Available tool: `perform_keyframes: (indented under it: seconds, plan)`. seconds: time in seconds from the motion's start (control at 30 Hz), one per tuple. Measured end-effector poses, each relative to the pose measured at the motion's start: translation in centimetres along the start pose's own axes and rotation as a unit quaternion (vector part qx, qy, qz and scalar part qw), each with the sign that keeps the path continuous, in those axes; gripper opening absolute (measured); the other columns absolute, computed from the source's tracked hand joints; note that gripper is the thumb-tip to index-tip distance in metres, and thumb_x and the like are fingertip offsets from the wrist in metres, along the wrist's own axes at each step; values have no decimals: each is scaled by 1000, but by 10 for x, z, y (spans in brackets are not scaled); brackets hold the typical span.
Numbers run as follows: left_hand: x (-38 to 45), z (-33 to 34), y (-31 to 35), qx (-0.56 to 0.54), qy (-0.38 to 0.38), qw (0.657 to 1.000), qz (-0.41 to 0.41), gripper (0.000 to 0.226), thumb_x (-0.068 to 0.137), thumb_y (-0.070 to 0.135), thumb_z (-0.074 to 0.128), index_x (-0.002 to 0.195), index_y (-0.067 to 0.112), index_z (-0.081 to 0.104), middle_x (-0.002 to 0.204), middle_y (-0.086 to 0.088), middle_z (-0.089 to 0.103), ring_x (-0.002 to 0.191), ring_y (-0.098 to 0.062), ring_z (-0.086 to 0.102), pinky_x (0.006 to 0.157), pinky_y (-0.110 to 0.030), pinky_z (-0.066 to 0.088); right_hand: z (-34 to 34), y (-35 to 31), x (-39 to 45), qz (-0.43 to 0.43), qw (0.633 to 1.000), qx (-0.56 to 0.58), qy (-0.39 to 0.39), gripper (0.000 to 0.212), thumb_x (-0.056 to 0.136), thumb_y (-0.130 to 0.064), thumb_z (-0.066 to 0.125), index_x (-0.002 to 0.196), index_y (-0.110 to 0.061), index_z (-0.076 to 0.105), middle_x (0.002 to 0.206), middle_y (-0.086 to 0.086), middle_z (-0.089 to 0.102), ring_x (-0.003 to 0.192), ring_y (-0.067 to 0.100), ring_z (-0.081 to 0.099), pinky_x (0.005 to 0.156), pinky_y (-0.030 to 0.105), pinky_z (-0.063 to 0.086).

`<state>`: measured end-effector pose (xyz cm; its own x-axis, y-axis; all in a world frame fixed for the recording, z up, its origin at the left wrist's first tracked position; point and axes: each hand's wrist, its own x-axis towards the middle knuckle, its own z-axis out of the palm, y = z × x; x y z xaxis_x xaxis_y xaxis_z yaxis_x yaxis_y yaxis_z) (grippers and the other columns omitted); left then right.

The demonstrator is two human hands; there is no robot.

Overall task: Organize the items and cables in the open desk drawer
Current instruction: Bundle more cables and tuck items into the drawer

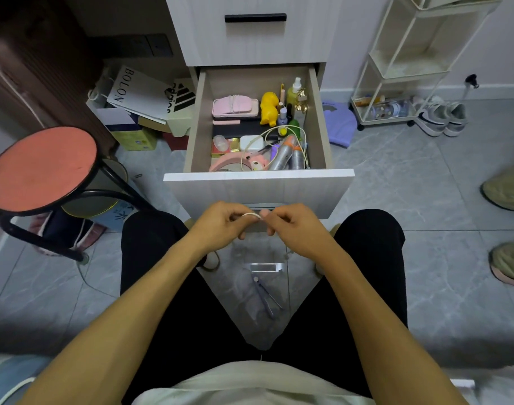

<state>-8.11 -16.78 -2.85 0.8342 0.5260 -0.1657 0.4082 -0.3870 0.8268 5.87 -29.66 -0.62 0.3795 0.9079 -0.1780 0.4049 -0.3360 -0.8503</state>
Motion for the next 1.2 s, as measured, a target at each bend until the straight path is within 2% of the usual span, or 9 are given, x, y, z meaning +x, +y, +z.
perform_keyframes:
  seconds: [0.17, 0.27, 0.37, 0.47, 0.63, 0.83, 0.97, 1.07, 1.2]
  plan:
    - [-10, -14, -24, 59, -9, 997, -55, 31, 94, 36, 62, 64, 42, 68, 66, 11, 70, 61, -18, 62, 69, -38, 52, -8, 2, 4, -27, 990, 54, 125, 46, 100, -29, 49, 62, -3, 54, 42, -11, 42, 44, 5, 40, 49, 20, 32]
    - [-12, -20, -12, 46, -1, 999, -29, 30, 97, 29, 58, 73, 40, 71, 61, 1, 68, 62, -31, 61, 65, -39, 51, -15, 11, 8, 10, 997, 9, 80, 36, 100, -31, 50, 74, -8, 61, 54, -8, 52, 54, 8, 47, 59, 28, 40]
    - [-4, -20, 14, 71, -24, 997, 26, 22, 99, 25, 55, 89, 20, 74, 54, -1, 62, 53, -18, 58, 60, -31, 48, -11, 9, 6, 15, 1000, 17, 6, 32, 97, -37, 53, 84, -9, 64, 68, 6, 59, 64, 15, 55, 66, 32, 47]
    - [1, -21, 31, 83, -30, 995, 48, 23, 99, 21, 55, 89, 14, 75, 48, 2, 58, 44, -6, 52, 51, -21, 43, -5, -3, 4, -56, 996, 69, 11, 29, 97, -33, 55, 77, -15, 65, 61, -3, 54, 55, 4, 48, 58, 21, 43]
    - [-1, -23, 5, 12, -16, 999, -47, 31, 95, 36, 60, 69, 20, 68, 49, 2, 55, 45, -8, 49, 56, -25, 42, -22, -8, 11, 33, 975, 208, 67, 36, 85, -23, 56, 50, -20, 49, 43, -11, 35, 41, 5, 31, 48, 23, 27]
    - [-4, -10, 8, 48, 10, 995, -88, 55, 99, 48, 46, 54, 21, 28, 50, 7, 29, 49, -16, 29, 57, -35, 29, -26, 1, 6, 14, 999, -35, -24, 7, 86, -16, 58, 92, -15, 61, 73, -5, 56, 66, 10, 51, 62, 24, 42]
    - [4, -14, 49, 172, 13, 985, -4, 50, 100, 31, 48, 53, 19, 38, 52, 4, 41, 54, -18, 42, 56, -35, 35, -20, -13, 5, -42, 999, 6, -23, 27, 92, -27, 60, 70, -13, 53, 60, -4, 45, 56, 8, 41, 55, 24, 37]
    - [5, -21, 41, 59, 9, 998, 23, 46, 97, 29, 57, 55, 16, 45, 52, 3, 43, 52, -9, 38, 53, -24, 32, -26, -20, 3, -70, 990, 105, 66, 36, 89, -12, 55, 56, -15, 39, 52, -6, 33, 51, 7, 31, 50, 25, 28]
    - [5, -15, 2, -90, 8, 995, -40, 31, 98, 25, 56, 69, 12, 60, 57, 0, 61, 56, -9, 58, 65, -24, 46, -31, -24, 9, -16, 986, 151, 65, 34, 82, -27, 53, 60, -5, 41, 58, 5, 36, 54, 12, 35, 54, 28, 31]
